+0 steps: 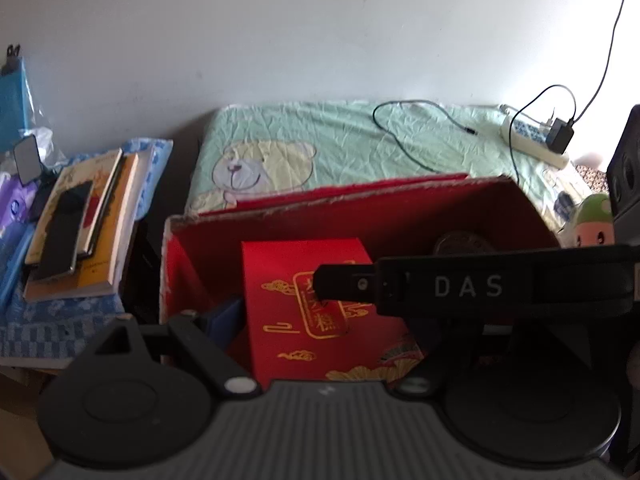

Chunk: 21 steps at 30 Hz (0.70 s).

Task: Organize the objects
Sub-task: 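Carry the red gift box over the red box with the right gripper, then lower the red gift box into the box beside the sandal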

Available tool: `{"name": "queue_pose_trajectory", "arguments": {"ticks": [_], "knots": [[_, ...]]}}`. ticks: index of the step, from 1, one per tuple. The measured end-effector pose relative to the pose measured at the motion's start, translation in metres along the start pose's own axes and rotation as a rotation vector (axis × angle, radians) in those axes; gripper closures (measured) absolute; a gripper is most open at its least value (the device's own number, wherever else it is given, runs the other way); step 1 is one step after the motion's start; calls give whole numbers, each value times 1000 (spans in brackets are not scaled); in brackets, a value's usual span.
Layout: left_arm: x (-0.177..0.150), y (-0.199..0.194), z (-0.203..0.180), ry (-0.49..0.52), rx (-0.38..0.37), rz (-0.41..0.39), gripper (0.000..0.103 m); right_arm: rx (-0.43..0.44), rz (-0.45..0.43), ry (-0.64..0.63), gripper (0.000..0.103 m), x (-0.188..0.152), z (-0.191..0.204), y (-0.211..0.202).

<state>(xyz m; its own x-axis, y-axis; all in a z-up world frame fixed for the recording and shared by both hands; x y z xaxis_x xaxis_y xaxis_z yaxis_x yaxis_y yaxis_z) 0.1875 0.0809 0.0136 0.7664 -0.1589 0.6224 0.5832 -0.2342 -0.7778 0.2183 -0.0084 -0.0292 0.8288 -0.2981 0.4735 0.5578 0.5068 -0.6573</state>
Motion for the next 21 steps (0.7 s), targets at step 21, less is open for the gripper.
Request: {"name": "queue_pose_trajectory", "arguments": {"ticks": [21], "knots": [[-13, 27, 6, 8, 44, 50, 16, -110, 52, 38, 59, -1, -10, 14]]}}
Point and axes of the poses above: each gripper's, at about its wrist camera, not at the fingertips, and y roughly the way its jaws point, z to its left, x to its top, the point moved 4 cm from there along y, roughly the way its jaws point, and after that the axes turned 2 degrees about -x, right-handed, at the moved point
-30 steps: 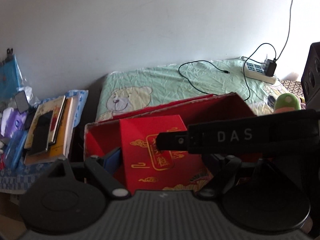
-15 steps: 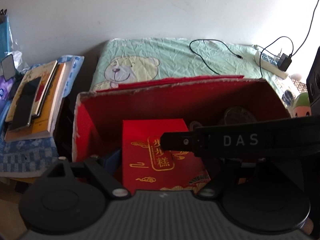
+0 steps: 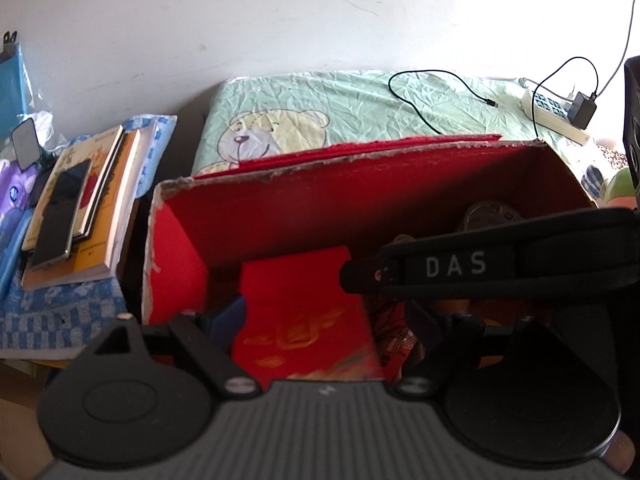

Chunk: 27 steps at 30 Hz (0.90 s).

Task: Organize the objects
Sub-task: 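Lower the red gift box into the box beside the sandal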

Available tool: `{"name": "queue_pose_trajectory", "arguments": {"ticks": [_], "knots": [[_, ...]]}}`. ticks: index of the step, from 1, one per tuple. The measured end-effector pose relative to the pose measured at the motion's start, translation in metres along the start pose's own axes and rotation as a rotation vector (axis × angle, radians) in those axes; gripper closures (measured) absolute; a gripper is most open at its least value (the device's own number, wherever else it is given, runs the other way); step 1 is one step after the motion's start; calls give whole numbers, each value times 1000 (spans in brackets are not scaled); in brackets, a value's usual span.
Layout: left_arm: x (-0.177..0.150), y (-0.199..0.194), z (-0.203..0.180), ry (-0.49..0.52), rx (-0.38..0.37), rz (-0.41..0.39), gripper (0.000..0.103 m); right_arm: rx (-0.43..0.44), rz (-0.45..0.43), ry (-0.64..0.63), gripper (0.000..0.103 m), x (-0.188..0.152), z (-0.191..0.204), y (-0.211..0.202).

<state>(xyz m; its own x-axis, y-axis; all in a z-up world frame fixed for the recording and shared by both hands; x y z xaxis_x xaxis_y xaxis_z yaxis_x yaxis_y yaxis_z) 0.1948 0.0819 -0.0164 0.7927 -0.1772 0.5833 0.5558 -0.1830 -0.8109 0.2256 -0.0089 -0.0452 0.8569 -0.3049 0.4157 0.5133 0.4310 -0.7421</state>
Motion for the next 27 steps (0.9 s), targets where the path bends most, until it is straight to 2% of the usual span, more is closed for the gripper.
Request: {"name": "queue_pose_trajectory", "arguments": {"ticks": [16, 27], "knots": [[-1, 2, -3, -4, 22, 28, 13, -31, -7, 20, 59, -1, -3, 0], [4, 6, -11, 30, 81, 13, 12, -49, -32, 26, 59, -2, -4, -1]]}}
Point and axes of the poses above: each gripper's, at about its wrist camera, not at the fingertips, and y roughly the way its jaws point, z to its left, x to its top, the point moved 4 cm from there along y, roughly the way its jaws point, and after that the axes turned 2 degrees about -x, right-handed, at the moved point
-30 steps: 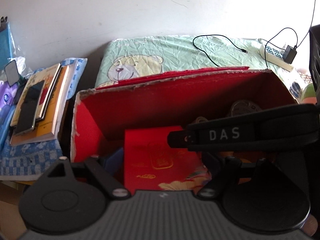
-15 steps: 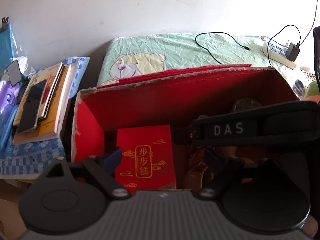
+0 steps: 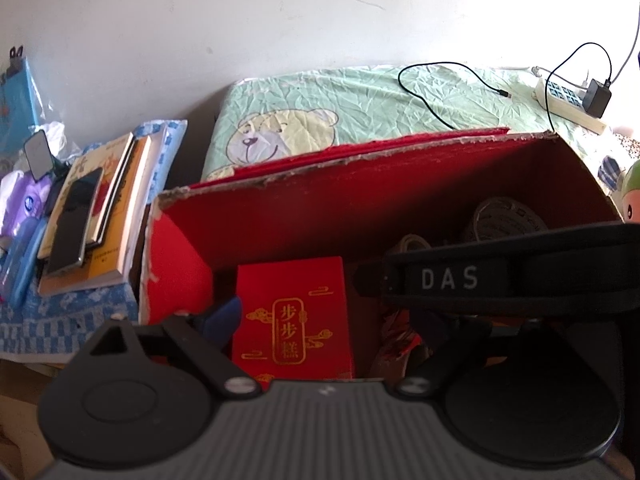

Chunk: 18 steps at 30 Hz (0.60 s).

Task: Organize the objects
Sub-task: 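Lower the red gift box into the box beside the sandal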

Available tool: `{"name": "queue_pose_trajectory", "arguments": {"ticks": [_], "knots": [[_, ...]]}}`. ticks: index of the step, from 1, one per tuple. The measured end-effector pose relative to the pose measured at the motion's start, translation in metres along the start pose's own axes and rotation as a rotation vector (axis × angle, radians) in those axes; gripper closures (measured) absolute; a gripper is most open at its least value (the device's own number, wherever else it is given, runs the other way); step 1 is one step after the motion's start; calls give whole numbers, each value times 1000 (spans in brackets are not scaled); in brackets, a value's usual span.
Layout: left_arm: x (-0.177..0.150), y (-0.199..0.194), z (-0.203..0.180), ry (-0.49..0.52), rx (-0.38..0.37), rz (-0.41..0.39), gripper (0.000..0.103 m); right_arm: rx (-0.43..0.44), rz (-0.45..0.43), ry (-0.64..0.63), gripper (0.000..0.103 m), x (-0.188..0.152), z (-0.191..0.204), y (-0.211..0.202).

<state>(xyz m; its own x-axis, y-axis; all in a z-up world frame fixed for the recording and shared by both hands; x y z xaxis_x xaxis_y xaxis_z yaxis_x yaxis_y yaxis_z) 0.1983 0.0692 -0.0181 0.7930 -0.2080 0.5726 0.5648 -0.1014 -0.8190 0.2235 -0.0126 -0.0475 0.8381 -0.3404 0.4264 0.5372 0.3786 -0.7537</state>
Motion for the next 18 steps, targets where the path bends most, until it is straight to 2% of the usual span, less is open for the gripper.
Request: {"name": "queue_pose_trajectory", "arguments": {"ticks": [10, 18], "knots": [[3, 8, 4, -44, -25, 28, 8, -10, -60, 16, 60, 0, -2, -5], [2, 13, 1, -25, -1, 46, 5, -23, -91, 30, 60, 1, -3, -7]]}}
Point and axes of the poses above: each gripper's, at about its wrist camera, not at the fingertips, and y roughly the way its jaws point, z to its left, x to its top, the point moved 4 cm from there along y, roughly the way its jaws point, and after that the axes turned 2 degrees about -x, right-handed, at the moved point
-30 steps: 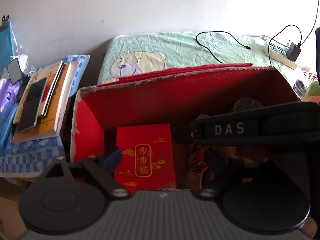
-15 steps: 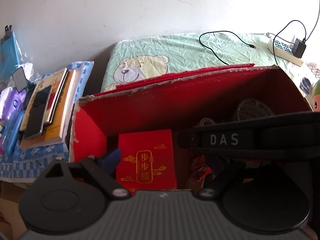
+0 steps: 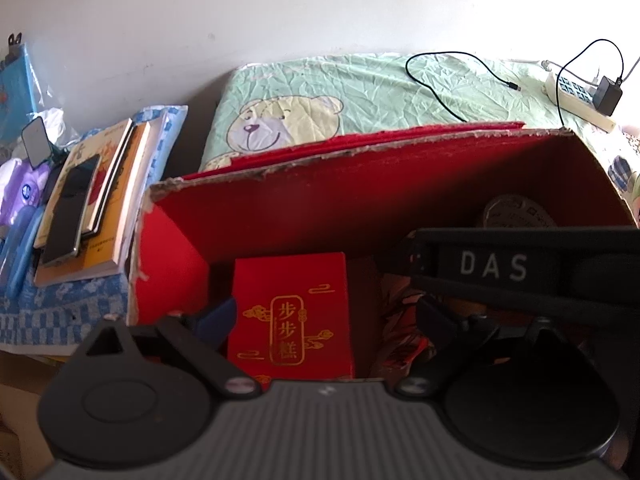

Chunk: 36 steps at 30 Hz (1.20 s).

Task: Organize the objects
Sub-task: 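Lower the red gift box into the box beside the sandal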

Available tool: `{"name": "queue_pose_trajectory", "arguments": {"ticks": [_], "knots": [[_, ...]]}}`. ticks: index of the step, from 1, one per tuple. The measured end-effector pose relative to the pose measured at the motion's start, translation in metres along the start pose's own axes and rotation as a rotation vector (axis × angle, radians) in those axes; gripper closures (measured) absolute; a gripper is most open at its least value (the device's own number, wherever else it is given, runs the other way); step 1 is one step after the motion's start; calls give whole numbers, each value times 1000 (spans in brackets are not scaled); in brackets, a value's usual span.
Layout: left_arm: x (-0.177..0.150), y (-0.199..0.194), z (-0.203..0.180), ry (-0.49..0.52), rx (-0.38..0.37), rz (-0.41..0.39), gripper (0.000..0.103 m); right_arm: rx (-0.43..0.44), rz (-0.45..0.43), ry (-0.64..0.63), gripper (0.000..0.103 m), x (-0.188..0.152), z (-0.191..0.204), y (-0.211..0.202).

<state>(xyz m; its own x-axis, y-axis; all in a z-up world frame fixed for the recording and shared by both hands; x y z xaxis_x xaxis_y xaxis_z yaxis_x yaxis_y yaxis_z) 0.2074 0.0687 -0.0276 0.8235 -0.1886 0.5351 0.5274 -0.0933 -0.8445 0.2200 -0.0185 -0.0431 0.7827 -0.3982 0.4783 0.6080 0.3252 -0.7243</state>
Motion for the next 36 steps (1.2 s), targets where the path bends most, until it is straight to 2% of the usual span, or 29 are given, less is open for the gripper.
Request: {"name": "queue_pose_trajectory", "arguments": {"ticks": [22, 36], "knots": [[1, 5, -1, 15, -4, 11, 2, -5, -12, 11, 60, 1, 0, -1], [1, 7, -3, 24, 27, 22, 2, -9, -20, 12, 60, 1, 1, -2]]}}
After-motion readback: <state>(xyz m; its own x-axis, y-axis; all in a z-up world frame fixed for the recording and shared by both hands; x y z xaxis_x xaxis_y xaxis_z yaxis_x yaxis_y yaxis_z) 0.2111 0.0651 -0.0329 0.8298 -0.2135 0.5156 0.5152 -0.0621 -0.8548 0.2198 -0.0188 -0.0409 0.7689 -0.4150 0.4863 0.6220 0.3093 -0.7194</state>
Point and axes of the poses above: each gripper's, at about its wrist camera, not at the fingertips, and y roughly the way its jaws point, z to its left, x to its top, the point moved 4 cm from there along y, roughly the way its jaws point, and after that the axes turned 2 degrees about -x, right-handed, at the moved point
